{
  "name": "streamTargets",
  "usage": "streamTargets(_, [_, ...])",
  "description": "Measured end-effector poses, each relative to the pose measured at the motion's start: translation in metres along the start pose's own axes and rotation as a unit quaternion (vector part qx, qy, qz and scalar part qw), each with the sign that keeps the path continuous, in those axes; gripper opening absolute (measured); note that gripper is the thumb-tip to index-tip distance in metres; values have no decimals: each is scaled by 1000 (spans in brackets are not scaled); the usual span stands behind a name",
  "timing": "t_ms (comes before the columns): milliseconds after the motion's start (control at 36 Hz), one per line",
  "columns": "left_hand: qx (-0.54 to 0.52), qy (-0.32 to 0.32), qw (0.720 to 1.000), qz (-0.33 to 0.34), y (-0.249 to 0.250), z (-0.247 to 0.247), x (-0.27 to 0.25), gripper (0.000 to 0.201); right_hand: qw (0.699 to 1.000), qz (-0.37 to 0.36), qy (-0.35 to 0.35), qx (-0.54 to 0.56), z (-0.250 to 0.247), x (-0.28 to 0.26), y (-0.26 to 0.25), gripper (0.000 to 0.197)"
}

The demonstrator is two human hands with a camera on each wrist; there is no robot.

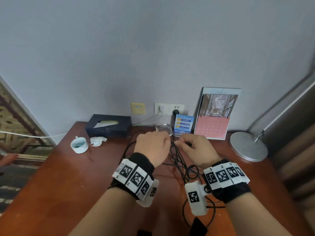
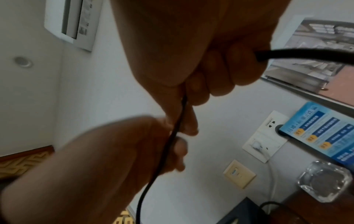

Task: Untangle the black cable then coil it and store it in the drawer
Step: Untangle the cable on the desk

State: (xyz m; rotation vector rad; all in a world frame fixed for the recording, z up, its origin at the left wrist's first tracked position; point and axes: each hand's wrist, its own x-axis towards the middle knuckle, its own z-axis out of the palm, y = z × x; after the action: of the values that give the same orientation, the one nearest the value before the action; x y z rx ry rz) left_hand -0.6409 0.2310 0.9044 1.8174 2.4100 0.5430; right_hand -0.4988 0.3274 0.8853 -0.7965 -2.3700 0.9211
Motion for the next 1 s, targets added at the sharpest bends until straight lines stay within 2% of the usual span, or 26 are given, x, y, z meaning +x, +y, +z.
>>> streamTargets(83, [-62, -17, 997, 49, 14, 7, -4, 17, 999, -32, -22, 13, 3, 2, -3, 26])
streamTargets(194, [-192, -34, 981, 20, 9, 6, -3, 15, 996, -25, -31, 79, -3, 3, 1, 18])
streamTargets(306, [-234, -12, 972, 10, 1, 1, -2, 6, 989, -31, -27, 145, -4, -1, 3, 21])
streamTargets(444, [-268, 11, 963, -3, -10, 1, 0, 21, 988, -28, -11, 148, -9, 1, 12, 14])
streamTargets(528, [-282, 40, 958, -17, -20, -2, 1, 28, 991, -22, 1, 133, -13, 0, 21, 23])
streamTargets(694, [-259, 70, 963, -27, -31, -7, -1, 16, 991, 0, -4, 133, -13, 2, 22, 19])
streamTargets(833, [-98, 93, 990, -34, -26, -8, 4, 25, 996, -12, -10, 88, -9, 10, 12, 19])
streamTargets(917, [-60, 93, 994, -12, -14, -9, 5, 27, 995, -15, -14, 96, -7, 11, 6, 21])
streamTargets(1000, [-81, 62, 995, 9, 1, -6, 4, 26, 995, -29, -25, 94, -5, 13, -2, 16])
